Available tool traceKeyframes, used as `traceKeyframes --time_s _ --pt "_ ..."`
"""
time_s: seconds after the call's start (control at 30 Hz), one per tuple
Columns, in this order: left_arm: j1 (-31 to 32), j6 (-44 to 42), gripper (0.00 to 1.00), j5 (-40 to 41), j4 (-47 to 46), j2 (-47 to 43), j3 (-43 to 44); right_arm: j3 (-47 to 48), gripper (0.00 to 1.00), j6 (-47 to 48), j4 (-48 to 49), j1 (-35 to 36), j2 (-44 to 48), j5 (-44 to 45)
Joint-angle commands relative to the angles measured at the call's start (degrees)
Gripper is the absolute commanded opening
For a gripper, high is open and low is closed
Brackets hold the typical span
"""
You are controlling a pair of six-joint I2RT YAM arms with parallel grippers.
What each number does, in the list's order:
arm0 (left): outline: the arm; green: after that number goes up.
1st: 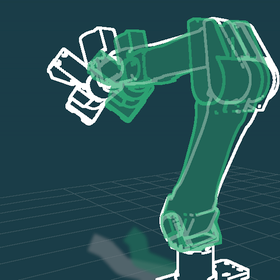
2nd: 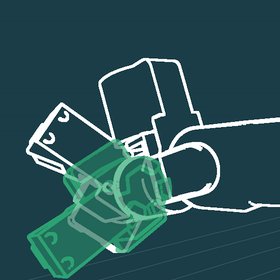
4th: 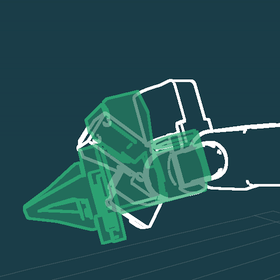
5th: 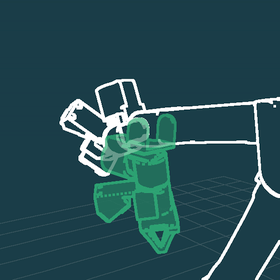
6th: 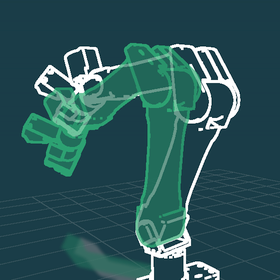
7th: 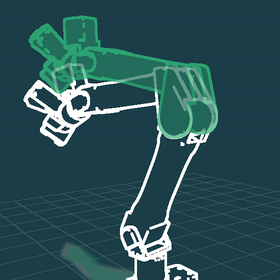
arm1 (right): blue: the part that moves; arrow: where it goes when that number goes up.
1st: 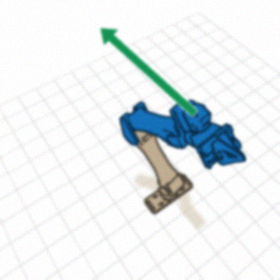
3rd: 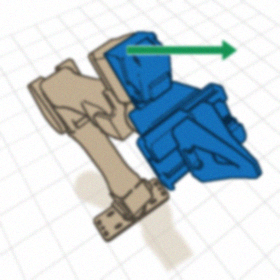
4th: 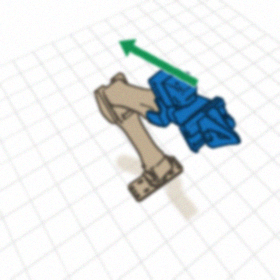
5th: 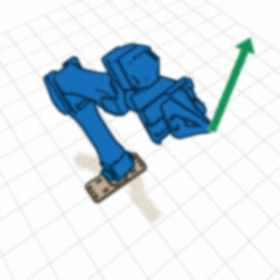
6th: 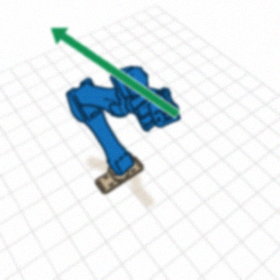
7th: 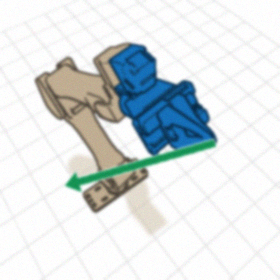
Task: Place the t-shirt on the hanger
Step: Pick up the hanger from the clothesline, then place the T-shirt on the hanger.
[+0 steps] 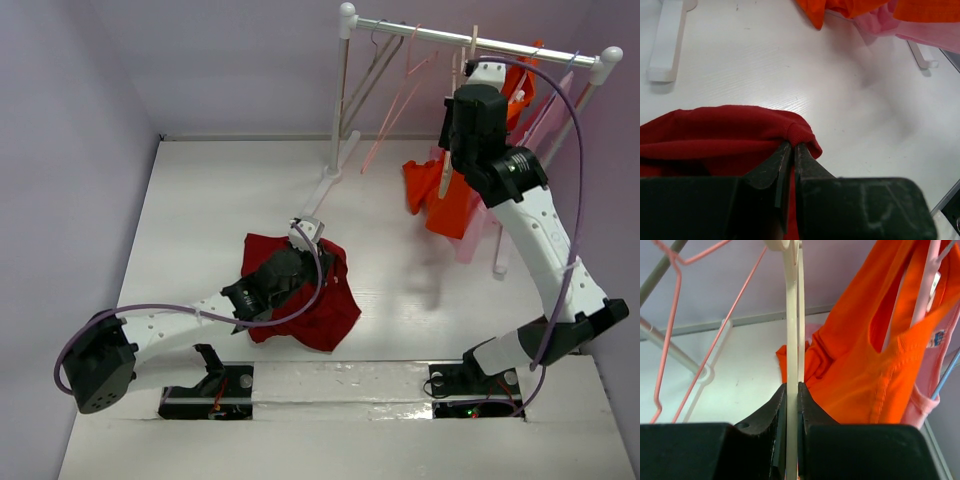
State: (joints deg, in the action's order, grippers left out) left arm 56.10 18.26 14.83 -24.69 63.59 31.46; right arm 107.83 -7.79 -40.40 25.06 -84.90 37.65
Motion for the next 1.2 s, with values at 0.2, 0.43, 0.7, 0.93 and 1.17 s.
traceKeyframes --time_s 0.2,0.43,0.7,0.93,1.17 --pt "-0.29 -0.42 0.00 -0.06 -3.53 0.04 0.61 -13.86 0.00 -1.35 7.26 2.45 10.89 -6.79" --pt "-1.42 -0.07 0.00 -0.06 -2.21 0.04 2.46 -23.43 0.00 -4.76 7.98 4.74 20.12 -13.55" --pt "-5.99 2.21 0.00 -3.05 -2.47 3.02 4.83 -37.42 0.00 -12.15 4.55 8.78 31.11 -23.31" --pt "-10.30 3.36 0.00 -5.34 -4.58 7.07 7.20 -43.58 0.00 -16.37 -1.08 12.47 37.35 -30.08" --pt "-13.99 2.92 0.00 -5.78 -4.58 9.00 8.96 -46.31 0.00 -18.22 -6.78 16.25 43.76 -36.50"
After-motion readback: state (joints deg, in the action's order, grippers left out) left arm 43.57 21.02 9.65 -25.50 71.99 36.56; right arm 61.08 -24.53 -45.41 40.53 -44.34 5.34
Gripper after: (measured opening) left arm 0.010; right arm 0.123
